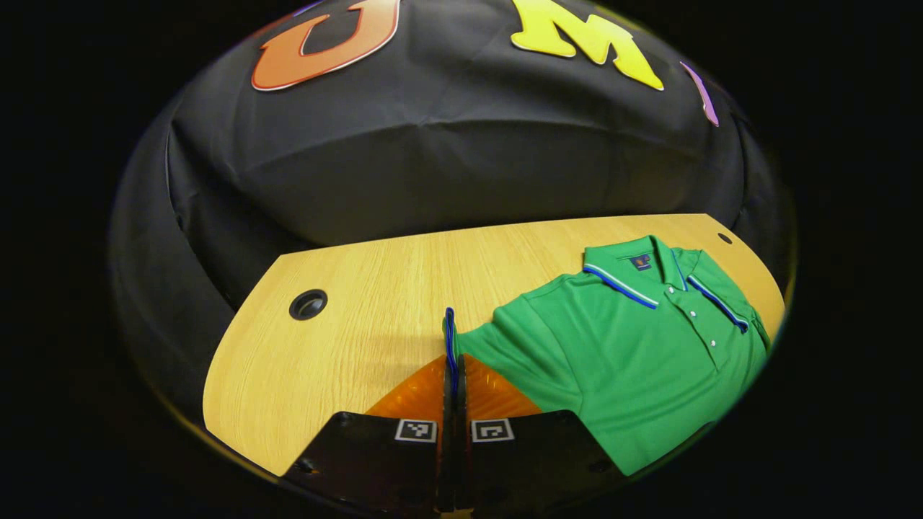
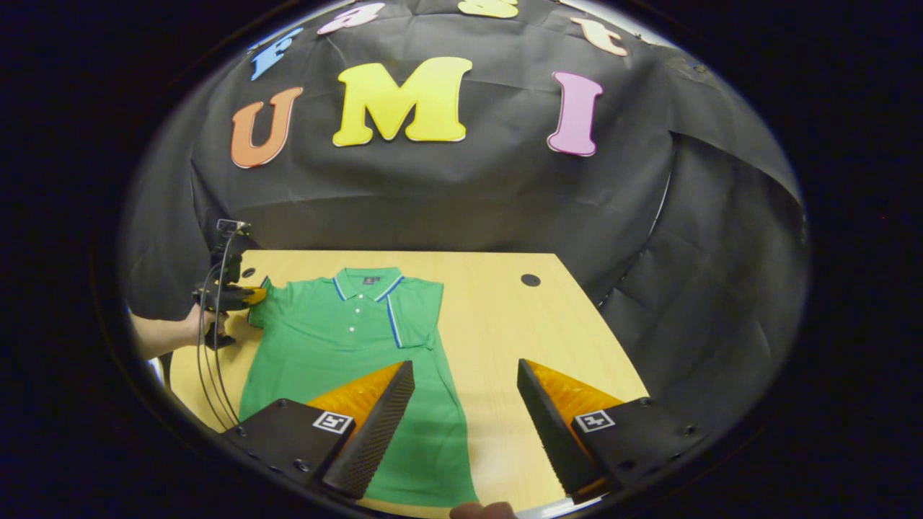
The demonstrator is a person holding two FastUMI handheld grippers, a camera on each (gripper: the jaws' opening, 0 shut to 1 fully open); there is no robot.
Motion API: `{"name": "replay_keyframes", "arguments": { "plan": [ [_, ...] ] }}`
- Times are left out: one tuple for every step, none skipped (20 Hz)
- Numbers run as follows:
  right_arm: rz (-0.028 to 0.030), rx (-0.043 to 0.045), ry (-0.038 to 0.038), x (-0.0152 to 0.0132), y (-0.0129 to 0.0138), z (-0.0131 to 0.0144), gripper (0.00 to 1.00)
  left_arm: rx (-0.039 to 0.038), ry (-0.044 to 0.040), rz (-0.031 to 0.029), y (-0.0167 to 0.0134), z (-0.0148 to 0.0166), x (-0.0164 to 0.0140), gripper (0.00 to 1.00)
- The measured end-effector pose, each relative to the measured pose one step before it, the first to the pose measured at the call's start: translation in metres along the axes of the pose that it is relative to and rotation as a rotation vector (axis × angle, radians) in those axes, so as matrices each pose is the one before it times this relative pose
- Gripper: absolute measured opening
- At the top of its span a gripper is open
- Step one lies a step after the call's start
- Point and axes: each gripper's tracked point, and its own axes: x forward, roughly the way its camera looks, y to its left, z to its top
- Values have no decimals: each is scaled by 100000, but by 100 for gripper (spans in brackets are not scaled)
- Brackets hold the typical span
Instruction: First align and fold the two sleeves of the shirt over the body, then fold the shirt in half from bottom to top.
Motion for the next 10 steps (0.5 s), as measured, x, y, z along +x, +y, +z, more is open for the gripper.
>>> {"name": "replay_keyframes", "arguments": {
  "plan": [
    [164,1068,-346,-20,-51,1,97,637,-1056,-487,-337,728,-429,3],
    [85,857,-526,-98,-25,16,95,401,-444,-1092,-492,578,-440,3],
    [-213,612,-941,-169,-212,137,95,-42,-189,-1101,-692,476,-369,4],
    [94,726,-739,-126,-78,90,94,-97,514,-1266,-847,320,-502,4],
    [-240,762,-597,-125,-129,17,94,93,246,79,-511,271,-290,4],
    [-323,922,-503,-235,-432,-100,94,-261,-431,-426,-682,507,-240,4],
    [-331,1164,-401,-284,-316,-78,94,-126,-475,-663,-820,509,-209,4],
    [-523,980,-395,-181,-334,-73,94,462,-145,-953,-1038,310,-120,4],
    [-815,618,-453,-284,-595,-46,97,662,-255,-1333,-1093,539,-54,4],
    [-966,430,-354,-353,-629,-163,95,1092,-470,-1195,-1029,512,-108,4]
  ]
}}
